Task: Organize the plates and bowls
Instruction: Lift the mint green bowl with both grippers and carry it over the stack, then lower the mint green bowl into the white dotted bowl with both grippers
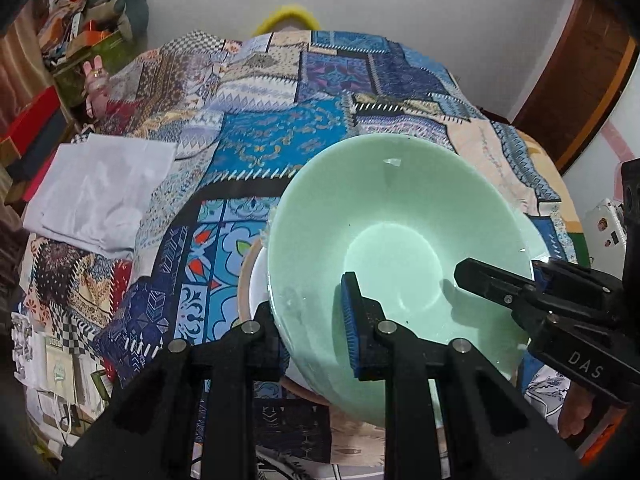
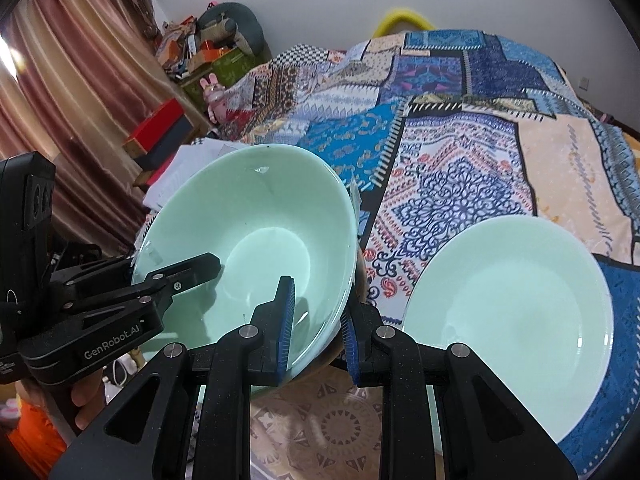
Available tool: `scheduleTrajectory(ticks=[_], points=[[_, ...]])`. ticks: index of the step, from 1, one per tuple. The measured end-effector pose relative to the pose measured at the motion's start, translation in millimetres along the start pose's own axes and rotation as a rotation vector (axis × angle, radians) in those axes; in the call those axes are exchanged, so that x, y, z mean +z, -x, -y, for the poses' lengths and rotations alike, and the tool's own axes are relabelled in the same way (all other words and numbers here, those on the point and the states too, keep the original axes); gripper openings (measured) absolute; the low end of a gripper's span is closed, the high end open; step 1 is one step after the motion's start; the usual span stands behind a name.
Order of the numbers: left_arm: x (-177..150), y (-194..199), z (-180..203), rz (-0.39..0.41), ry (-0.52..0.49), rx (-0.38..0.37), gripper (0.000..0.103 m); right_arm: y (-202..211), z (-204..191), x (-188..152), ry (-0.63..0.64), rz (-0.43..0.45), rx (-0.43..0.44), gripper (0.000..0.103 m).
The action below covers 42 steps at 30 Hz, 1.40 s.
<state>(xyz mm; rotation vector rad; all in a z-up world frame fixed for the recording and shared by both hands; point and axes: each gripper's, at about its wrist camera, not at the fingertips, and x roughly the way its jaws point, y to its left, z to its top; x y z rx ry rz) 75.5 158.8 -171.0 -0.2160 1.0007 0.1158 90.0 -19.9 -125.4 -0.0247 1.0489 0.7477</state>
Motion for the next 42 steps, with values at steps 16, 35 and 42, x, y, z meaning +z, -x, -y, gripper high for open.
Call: scheduleTrajectory(ticks=[16, 35, 42], points=[[-10.1, -25.5, -24.5, -0.062, 0.031, 0.013, 0.017, -25.4, -3.8, -4.6, -0.006, -0.061, 0.011, 0.020], [-14.0, -32.1, -24.1, -0.072, 0.038, 0.013, 0.014, -12.7, -3.5, 1.0, 0.037, -0.044, -0.057, 0.024], [-12.1, -35.0, -18.1, -0.072, 0.033, 0.020, 0.014, -13.0, 5.2, -3.0, 0.024, -0.047, -0.040, 0.024]])
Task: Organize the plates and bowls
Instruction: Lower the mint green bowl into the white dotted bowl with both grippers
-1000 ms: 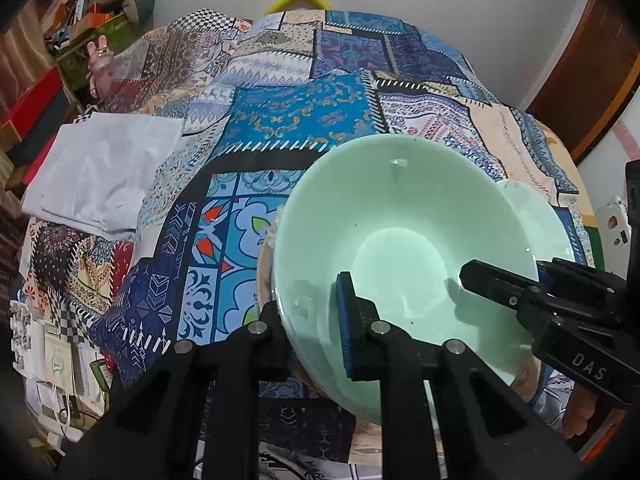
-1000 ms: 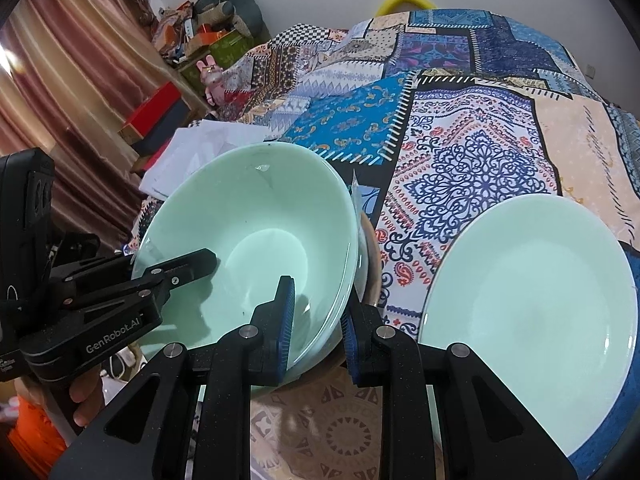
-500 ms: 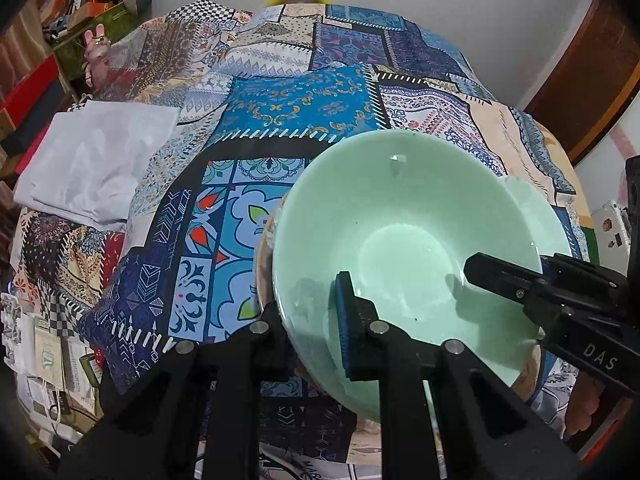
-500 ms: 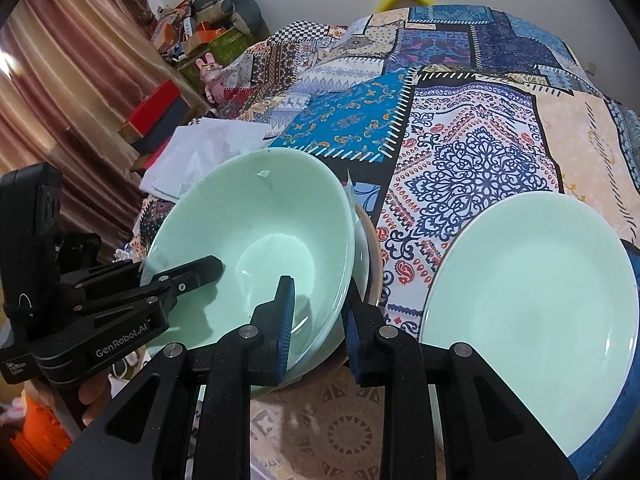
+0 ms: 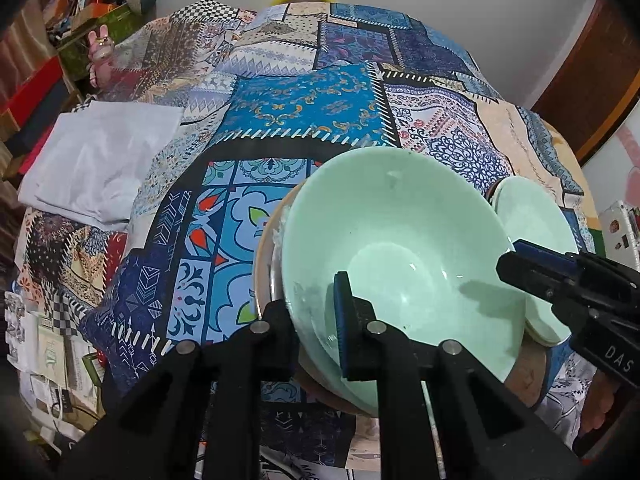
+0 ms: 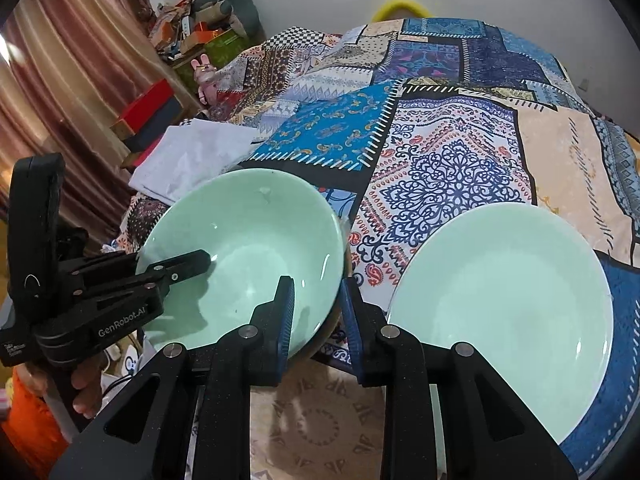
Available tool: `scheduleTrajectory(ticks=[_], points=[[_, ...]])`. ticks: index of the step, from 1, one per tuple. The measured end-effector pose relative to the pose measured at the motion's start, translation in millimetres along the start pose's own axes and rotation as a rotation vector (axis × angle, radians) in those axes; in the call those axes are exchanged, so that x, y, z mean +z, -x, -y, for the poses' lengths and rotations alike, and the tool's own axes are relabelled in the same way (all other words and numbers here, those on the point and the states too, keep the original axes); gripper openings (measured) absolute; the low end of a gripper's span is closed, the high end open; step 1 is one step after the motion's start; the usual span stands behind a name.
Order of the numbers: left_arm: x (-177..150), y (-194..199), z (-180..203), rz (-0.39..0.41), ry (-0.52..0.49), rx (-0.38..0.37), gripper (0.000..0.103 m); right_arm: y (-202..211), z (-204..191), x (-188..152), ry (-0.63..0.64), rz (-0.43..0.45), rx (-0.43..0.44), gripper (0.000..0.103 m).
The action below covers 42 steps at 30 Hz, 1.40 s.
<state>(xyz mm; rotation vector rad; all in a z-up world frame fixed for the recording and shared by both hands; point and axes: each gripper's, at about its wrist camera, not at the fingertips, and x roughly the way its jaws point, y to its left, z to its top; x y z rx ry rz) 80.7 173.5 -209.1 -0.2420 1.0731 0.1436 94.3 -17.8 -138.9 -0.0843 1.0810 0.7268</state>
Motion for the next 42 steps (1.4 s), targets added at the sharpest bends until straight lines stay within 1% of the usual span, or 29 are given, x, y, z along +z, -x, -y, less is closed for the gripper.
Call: scheduleTrajectory(ticks=[2, 6, 9, 14, 15, 18, 20, 23, 26, 30, 37, 42], points=[[0.8, 1.4, 4.0, -0.001, -0.020, 0.024, 0.015, -0.6, -0.8, -1.0, 0.003, 0.004, -0.006, 0.024], [4.0, 5.2, 13.2, 0.001, -0.061, 0.063, 0.022, -0.6, 1.1, -1.5, -0.004, -0.006, 0.007, 0.024], [7.8, 7.9, 16.0, 0.000, -0.076, 0.071, 0.026, 1.9, 2.5, -3.0, -0.009, -0.001, 0.014, 0.024], [13.5, 11.6, 15.2, -0.006, -0.070, 0.081, 0.027, 4.6, 2.9, -4.0, -0.011, 0.007, 0.017, 0.026], [14.0, 15.2, 14.0, 0.005, -0.067, 0.089, 0.029, 4.9, 3.8, -4.2, -0.010, 0.008, 0.016, 0.028], [14.9, 26.7, 9.9, 0.048, -0.058, 0.079, 0.041, 6.1, 6.0, -4.6, -0.018, 0.013, 0.021, 0.033], [14.9, 35.6, 6.7, 0.074, -0.054, 0.062, 0.045, 6.4, 6.9, -5.2, -0.023, 0.015, 0.023, 0.034], [13.4, 41.0, 2.2, 0.086, -0.050, 0.078, 0.045, 6.9, 7.7, -5.9, -0.027, 0.015, 0.026, 0.035], [8.4, 37.4, -5.0, 0.067, -0.038, 0.087, 0.045, 6.6, 7.8, -6.0, -0.030, 0.015, 0.029, 0.036], [-2.5, 25.3, -15.7, 0.021, -0.011, 0.075, 0.046, 3.5, 7.7, -6.5, -0.029, 0.009, 0.032, 0.038], [-15.4, 3.8, -27.6, -0.032, 0.049, 0.007, 0.047, -8.4, 5.4, -4.9, -0.029, -0.013, 0.035, 0.038], [-18.7, -5.1, -29.8, -0.042, 0.061, -0.015, 0.050, -15.6, 3.8, -3.1, -0.024, -0.023, 0.039, 0.038]])
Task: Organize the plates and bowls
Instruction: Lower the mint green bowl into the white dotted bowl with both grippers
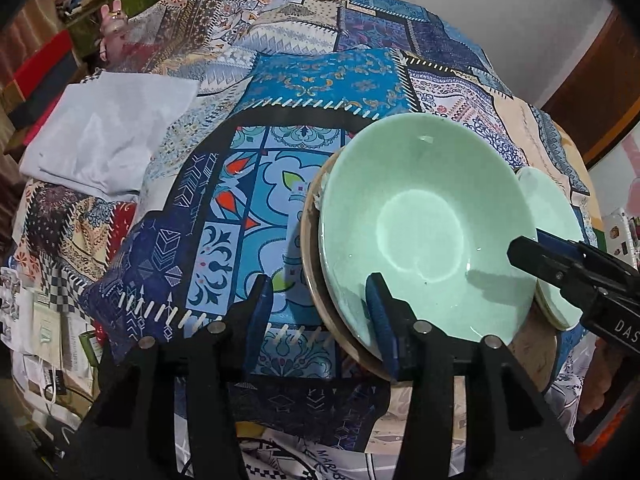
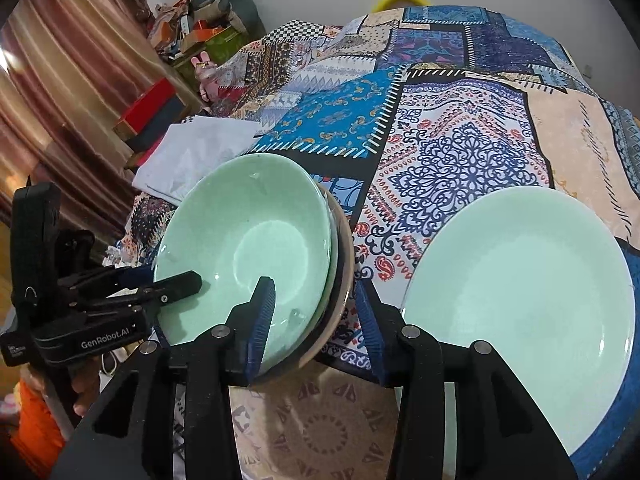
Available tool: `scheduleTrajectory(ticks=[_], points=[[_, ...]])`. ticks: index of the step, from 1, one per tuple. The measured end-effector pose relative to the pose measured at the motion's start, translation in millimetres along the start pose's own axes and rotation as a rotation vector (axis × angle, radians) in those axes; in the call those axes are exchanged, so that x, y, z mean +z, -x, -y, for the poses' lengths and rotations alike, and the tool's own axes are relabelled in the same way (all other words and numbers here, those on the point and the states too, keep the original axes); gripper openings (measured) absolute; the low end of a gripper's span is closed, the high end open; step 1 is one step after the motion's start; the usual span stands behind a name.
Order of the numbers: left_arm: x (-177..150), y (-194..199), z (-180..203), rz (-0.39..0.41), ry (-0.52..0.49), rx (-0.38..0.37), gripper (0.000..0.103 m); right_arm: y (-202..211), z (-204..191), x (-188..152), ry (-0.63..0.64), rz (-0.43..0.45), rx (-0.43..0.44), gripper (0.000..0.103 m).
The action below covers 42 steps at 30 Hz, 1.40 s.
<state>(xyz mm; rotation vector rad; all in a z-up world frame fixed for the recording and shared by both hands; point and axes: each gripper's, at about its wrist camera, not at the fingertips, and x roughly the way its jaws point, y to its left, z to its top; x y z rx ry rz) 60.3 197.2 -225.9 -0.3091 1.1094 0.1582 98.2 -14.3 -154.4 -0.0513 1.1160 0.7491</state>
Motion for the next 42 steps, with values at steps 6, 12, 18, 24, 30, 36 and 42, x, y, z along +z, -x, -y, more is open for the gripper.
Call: scheduleTrajectory(ticks=[6, 12, 18, 24, 30, 36, 42], points=[[1.6, -9.6, -0.6, -0.031, 0.010, -0.044, 0.050, -13.0, -0.6, 1.6, -0.005, -0.025, 0.005, 0.041], [3.0, -21.1, 6.4, -0.039, -0.002, -0.067, 0.051, -27.1, -0.1, 2.0, -0.008, -0.059, 0.014, 0.041], [6.0, -22.3, 9.5, -0.022, -0.009, -0.084, 0.046, -33.8, -2.6, 0.7, 0.002, -0.059, 0.006, 0.040], [5.5, -20.3, 12.9, -0.007, -0.017, -0.084, 0.045, -32.1, 0.5, 0.9, -0.003, -0.055, -0.007, 0.035], [5.5, -16.2, 10.7, 0.005, 0.008, -0.088, 0.041, -29.9, 2.3, 1.8, -0.023, -0.055, -0.007, 0.035], [4.0, -14.1, 14.7, 0.008, 0.000, -0.086, 0.040, -24.5, 2.4, 2.4, -0.025, -0.042, -0.021, 0.035], [5.9, -10.0, 19.6, 0.016, -0.001, -0.103, 0.039, -15.9, 4.8, 2.9, -0.035, -0.019, -0.033, 0.034]])
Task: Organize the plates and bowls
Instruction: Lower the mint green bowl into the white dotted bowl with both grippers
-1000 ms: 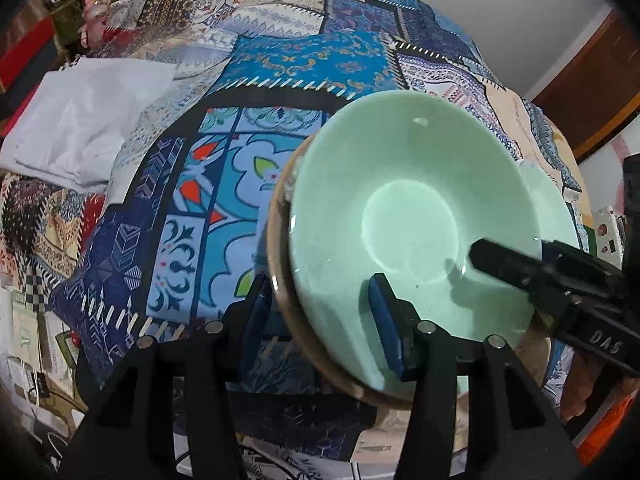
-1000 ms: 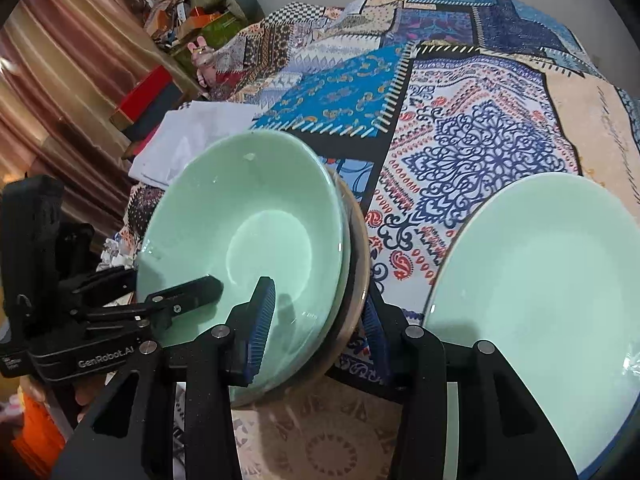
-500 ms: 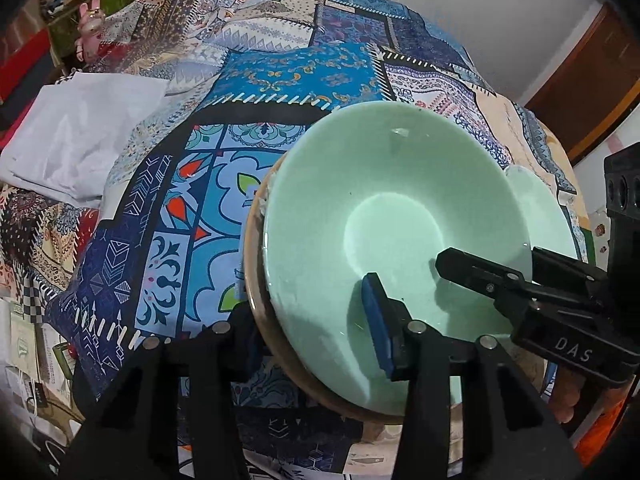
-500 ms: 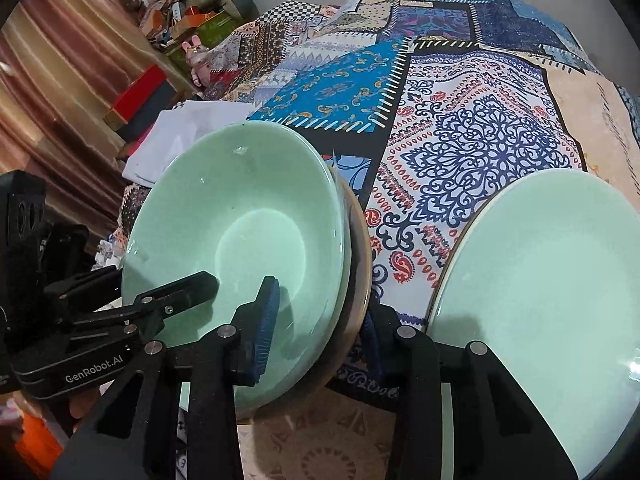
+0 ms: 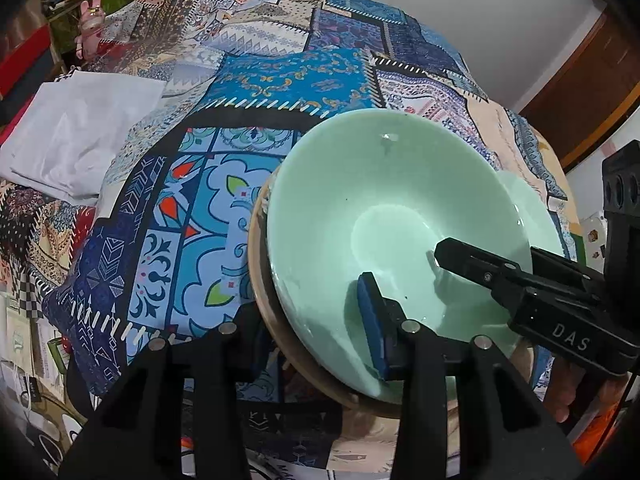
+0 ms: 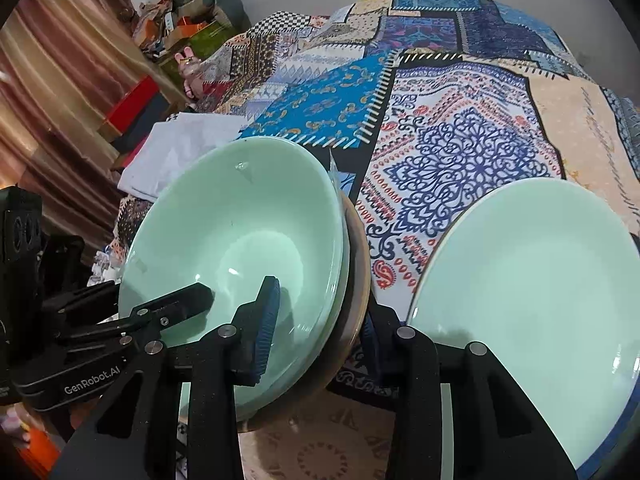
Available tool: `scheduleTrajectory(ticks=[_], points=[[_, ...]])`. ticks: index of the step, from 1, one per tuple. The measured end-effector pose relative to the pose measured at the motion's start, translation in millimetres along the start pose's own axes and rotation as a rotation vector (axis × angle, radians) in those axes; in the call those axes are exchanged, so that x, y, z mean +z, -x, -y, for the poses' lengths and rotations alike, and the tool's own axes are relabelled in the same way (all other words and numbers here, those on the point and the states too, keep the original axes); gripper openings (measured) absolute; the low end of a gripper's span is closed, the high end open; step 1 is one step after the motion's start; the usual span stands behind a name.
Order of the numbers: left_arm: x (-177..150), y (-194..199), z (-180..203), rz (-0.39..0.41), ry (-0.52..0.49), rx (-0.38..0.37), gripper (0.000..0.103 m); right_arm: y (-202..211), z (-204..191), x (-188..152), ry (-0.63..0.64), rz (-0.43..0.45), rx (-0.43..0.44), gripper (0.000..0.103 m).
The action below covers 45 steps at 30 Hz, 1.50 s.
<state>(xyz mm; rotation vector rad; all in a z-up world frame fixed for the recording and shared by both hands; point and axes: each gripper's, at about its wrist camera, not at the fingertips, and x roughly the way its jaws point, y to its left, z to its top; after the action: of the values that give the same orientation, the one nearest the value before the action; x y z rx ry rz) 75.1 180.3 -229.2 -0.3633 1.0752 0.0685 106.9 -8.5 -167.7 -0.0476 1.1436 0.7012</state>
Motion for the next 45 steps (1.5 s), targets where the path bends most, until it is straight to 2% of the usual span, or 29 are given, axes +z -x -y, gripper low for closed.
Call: scheduleTrajectory(ticks=[20, 29, 45], points=[[22.7, 46.6, 46.0, 0.121, -0.074, -0.011, 0.039, 57.0, 12.7, 10.0, -0.025, 0.141, -0.001, 0.033], [28.3, 50.3, 79.7, 0.125, -0.121, -0.035, 0.039, 81.9, 34.7, 6.7, -0.065, 0.191, -0.017, 0.033], [30.4, 27.6, 145.5, 0.080, -0.211, -0.078, 0.039, 113.1, 87.1, -11.9, -0.149, 0.228, -0.064, 0.033]])
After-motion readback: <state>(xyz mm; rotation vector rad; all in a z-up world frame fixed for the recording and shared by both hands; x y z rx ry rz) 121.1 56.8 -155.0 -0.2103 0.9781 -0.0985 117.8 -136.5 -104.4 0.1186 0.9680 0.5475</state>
